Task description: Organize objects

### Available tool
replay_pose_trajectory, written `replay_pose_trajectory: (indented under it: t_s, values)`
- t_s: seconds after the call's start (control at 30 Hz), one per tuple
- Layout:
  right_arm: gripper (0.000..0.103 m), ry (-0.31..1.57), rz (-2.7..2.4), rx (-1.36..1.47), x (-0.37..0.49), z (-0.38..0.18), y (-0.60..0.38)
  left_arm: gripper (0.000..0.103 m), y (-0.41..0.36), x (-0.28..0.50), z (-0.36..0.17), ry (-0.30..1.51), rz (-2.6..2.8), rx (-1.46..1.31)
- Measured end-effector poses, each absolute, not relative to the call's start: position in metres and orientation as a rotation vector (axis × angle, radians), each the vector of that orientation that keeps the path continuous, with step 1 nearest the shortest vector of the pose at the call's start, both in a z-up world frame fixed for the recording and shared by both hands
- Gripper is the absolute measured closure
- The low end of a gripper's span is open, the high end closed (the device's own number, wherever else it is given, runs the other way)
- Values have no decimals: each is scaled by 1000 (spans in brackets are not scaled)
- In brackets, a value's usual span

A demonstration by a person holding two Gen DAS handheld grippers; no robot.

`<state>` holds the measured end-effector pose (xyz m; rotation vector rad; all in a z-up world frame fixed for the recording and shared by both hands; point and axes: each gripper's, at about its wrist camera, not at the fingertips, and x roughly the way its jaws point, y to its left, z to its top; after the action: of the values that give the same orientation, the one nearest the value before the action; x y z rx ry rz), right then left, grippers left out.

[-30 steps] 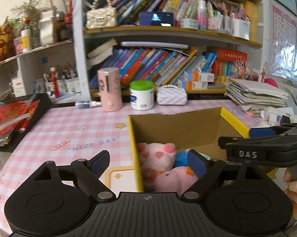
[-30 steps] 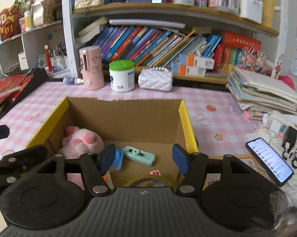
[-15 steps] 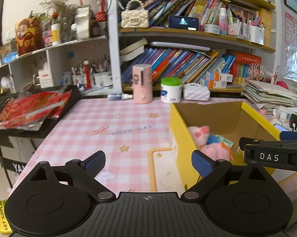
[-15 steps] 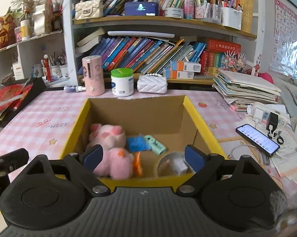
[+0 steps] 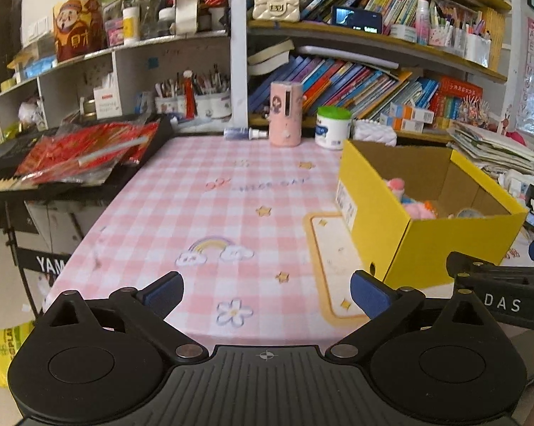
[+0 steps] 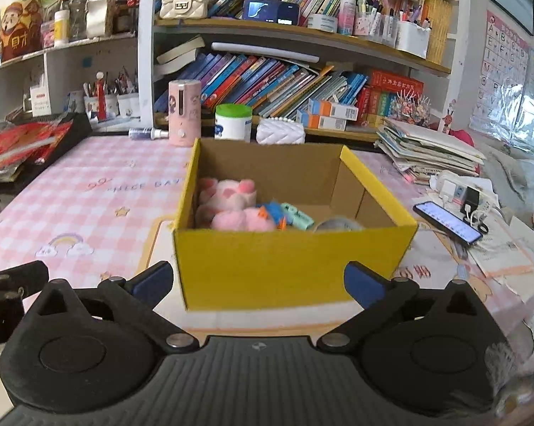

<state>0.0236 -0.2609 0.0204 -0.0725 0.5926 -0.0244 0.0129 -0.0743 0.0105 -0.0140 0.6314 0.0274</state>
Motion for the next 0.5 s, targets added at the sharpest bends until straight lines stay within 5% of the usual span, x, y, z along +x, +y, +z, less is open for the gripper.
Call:
replay_pose_trajectory:
  t_s: [0.5]
  values:
    - [0,666,-62,-23,7,4,-251,1,-75,8,-4,680,33,23]
